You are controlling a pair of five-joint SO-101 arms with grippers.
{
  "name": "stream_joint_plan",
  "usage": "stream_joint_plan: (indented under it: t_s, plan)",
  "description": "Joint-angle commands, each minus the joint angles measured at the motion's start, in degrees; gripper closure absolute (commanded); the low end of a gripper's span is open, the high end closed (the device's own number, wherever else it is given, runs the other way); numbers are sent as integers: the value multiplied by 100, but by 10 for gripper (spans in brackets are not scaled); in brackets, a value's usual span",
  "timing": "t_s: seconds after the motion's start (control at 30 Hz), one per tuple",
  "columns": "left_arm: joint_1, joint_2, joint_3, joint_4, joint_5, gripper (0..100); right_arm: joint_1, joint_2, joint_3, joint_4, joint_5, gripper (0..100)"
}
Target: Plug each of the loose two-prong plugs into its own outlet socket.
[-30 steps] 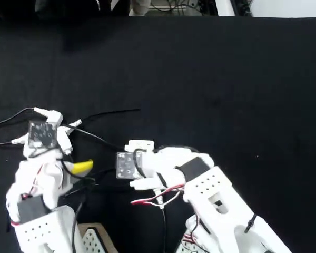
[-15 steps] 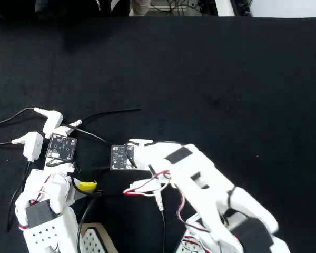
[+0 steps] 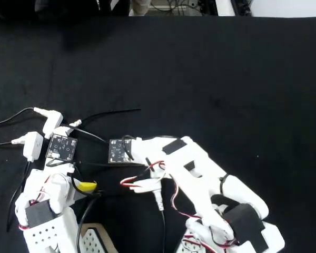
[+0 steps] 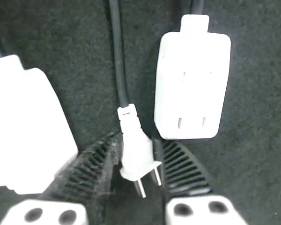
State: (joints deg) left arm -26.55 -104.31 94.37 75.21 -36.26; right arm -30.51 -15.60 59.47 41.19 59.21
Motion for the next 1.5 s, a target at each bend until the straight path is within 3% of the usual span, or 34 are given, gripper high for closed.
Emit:
stream_joint_plan:
  t_s: [0.0,0.33,0.57,0.73,0.87,1.0,1.1,1.47]
  plan:
    - [-48,-9,-13,35,-44,514,352,13,-286,334,97,986]
    - [-48,-9,-13,35,-44,514,862,-910,-1270,1837,-193,986]
    - [-48,-9,-13,35,-44,514,457,-2387,-2141,2901,-1327,986]
    - [-48,-9,-13,35,-44,514,176,-2756,-2088,2400,-2303,986]
    - [-48,-9,-13,35,-44,514,132,-2686,-1622,1398,-2910,986]
    - [-48,-9,-13,35,-44,514,-9,-2044,-1007,360,-3675,986]
    - [-48,-9,-13,35,-44,514,105,-1191,-1068,237,-4290,986]
    - [-48,-9,-13,44,-44,514,-352,875,-1930,229,-3789,985]
